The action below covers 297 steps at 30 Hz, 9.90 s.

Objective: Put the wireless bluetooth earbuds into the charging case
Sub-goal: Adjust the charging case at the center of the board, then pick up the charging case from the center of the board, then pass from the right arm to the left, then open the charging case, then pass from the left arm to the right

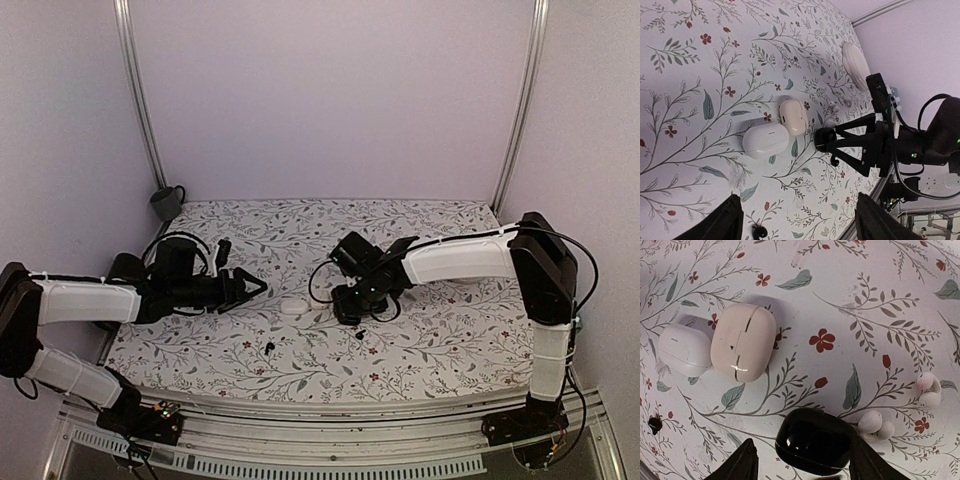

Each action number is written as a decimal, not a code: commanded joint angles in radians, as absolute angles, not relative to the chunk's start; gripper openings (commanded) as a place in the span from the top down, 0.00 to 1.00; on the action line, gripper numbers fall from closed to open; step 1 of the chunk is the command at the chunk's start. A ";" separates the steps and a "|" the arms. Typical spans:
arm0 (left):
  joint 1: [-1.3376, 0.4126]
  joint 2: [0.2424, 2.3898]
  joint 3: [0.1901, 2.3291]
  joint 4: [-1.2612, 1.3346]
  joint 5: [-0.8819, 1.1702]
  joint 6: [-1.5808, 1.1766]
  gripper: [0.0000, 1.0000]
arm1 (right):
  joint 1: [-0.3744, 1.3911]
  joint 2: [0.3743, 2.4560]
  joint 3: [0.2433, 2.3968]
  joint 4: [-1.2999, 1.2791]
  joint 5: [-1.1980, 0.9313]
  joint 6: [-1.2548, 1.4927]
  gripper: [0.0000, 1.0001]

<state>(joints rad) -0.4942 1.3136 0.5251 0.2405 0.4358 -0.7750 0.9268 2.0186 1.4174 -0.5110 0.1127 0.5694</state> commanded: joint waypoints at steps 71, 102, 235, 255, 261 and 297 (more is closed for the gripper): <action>-0.479 1.288 0.547 0.233 0.410 -0.783 0.23 | 0.852 2.055 1.390 -0.285 -0.144 0.851 0.33; -0.451 1.331 0.561 0.271 0.444 -0.779 0.23 | 0.965 2.283 1.797 -0.730 0.162 0.715 0.46; -0.612 1.505 0.666 1.228 0.947 -1.099 1.00 | 0.975 1.569 1.132 0.192 -0.177 0.587 0.08; -0.611 1.471 0.647 1.208 0.964 -1.071 1.00 | 0.893 1.487 0.999 0.161 -0.221 0.636 0.10; -0.608 1.482 0.646 1.176 0.948 -1.057 1.00 | 0.959 1.394 0.971 0.218 -0.213 0.589 0.14; -0.614 1.499 0.622 1.190 0.957 -1.061 1.00 | 0.976 1.526 1.063 0.255 -0.345 0.635 0.80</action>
<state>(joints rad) -0.6052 1.4876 0.6380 1.1625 0.9554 -1.0664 0.9859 1.5146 1.0805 0.2111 -0.3122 0.6041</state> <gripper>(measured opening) 0.193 0.228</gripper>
